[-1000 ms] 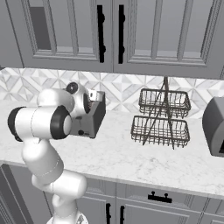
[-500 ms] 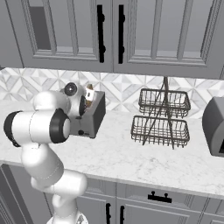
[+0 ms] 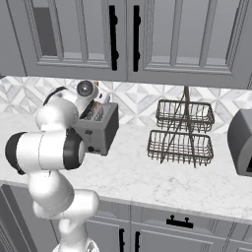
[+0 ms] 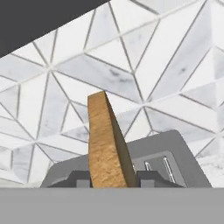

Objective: Start the toaster. Once the lever pops up, take the bread to the plate on the dining counter.

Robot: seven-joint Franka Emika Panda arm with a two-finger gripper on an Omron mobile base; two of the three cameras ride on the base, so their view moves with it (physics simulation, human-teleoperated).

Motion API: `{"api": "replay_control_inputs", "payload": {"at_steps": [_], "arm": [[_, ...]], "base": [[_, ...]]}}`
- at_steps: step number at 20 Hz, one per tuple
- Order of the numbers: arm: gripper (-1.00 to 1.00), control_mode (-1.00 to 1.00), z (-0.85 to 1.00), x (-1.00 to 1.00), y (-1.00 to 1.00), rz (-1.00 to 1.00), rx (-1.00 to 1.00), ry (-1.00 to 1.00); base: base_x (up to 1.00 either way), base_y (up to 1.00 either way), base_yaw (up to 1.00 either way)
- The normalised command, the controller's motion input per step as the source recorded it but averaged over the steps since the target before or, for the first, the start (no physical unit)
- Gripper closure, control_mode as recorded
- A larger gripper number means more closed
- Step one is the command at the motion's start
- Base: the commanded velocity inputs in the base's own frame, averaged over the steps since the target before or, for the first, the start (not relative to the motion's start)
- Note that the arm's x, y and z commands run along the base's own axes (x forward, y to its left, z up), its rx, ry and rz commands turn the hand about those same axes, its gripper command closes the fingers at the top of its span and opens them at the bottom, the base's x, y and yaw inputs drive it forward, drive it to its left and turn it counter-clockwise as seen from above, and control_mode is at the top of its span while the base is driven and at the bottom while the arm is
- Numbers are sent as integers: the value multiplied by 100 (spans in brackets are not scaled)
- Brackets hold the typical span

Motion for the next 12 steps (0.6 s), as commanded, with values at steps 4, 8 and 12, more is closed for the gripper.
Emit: {"api": "replay_control_inputs", "payload": {"at_steps": [4,8,12], "arm": [[100,-100,42,-71,-18,0,31,3],[100,-100,22,-100,-17,0,46,0],[100,-100,54,-100,-11,0,45,-1]], "base": [[0,0,0],[0,0,0],[0,0,0]]}}
